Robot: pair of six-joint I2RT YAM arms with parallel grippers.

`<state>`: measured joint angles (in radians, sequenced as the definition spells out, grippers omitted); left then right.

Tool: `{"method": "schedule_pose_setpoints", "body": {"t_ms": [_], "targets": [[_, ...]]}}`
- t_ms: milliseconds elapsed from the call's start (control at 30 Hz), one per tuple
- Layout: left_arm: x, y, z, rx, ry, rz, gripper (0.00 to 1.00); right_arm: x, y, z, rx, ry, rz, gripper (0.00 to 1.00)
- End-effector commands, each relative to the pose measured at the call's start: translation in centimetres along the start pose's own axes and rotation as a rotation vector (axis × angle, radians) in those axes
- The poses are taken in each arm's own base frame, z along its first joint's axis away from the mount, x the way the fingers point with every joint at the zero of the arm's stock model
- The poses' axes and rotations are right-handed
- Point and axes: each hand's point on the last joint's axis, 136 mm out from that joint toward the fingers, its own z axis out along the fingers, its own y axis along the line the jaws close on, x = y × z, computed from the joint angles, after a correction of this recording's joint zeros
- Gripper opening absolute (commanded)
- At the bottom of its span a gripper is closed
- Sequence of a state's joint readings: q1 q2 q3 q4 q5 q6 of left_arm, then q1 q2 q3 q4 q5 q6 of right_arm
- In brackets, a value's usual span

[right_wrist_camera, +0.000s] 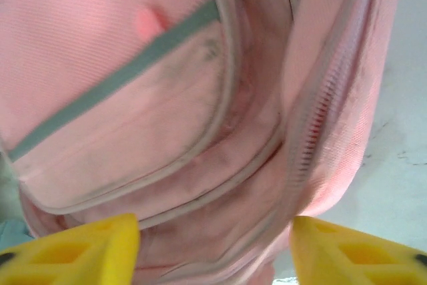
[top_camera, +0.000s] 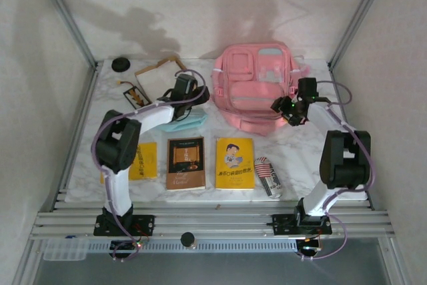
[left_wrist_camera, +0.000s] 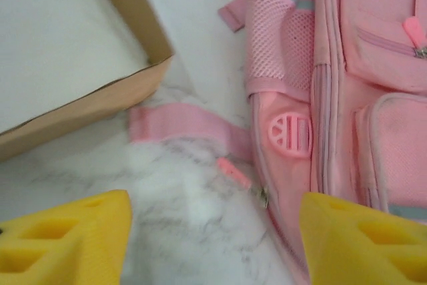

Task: Pack the student bag
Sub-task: Unzip the student bag at the top-right of the table, then pick up the book from the bottom-center of the table.

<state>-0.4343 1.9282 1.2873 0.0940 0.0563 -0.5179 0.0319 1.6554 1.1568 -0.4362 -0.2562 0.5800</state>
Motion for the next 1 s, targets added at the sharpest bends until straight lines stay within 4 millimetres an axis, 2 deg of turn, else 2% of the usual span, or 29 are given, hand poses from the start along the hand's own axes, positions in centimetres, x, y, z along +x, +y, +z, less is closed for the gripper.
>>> {"method": "schedule_pose_setpoints", "body": {"t_ms": [0, 67, 167, 233, 300, 367, 467, 633, 800, 967], "targets": [[1.4, -2.8, -5.0, 0.136, 0.04, -0.099, 0.72, 0.0, 1.9, -3.6, 0.028, -0.063, -0.095, 0.71], [4.2, -3.7, -7.9, 0.175, 0.08, -0.128, 0.74, 2.6, 2.8, -4.2, 0.031, -0.037, -0.147, 0.74], [8.0, -5.0, -11.3, 0.174, 0.138, -0.094, 0.78, 6.5, 3.1, -4.5, 0.062, 0.031, -0.192, 0.78], [10.8, -5.8, -12.9, 0.185, 0.196, -0.102, 0.79, 9.8, 4.0, -4.3, 0.027, 0.083, -0.228, 0.81], [13.3, -6.3, -14.1, 0.196, 0.234, -0.118, 0.8, 12.8, 3.7, -3.7, 0.03, 0.151, -0.243, 0.82], [15.1, -6.3, -15.0, 0.183, 0.247, -0.135, 0.81, 15.4, 3.0, -3.0, 0.054, 0.204, -0.268, 0.84], [16.9, -5.7, -15.3, 0.183, 0.276, -0.178, 0.81, 17.9, 1.9, -1.8, 0.051, 0.264, -0.285, 0.87], [20.0, -6.9, -14.6, 0.205, 0.362, -0.16, 0.76, 19.1, 2.1, -0.7, 0.028, 0.313, -0.291, 0.85], [21.0, -6.2, -13.7, 0.159, 0.378, -0.143, 0.75, 21.1, 2.6, -2.7, 0.059, 0.297, -0.267, 0.85], [21.3, -5.2, -14.0, 0.117, 0.385, -0.136, 0.74, 24.4, 1.1, -3.9, 0.105, 0.323, -0.246, 0.86]]}}
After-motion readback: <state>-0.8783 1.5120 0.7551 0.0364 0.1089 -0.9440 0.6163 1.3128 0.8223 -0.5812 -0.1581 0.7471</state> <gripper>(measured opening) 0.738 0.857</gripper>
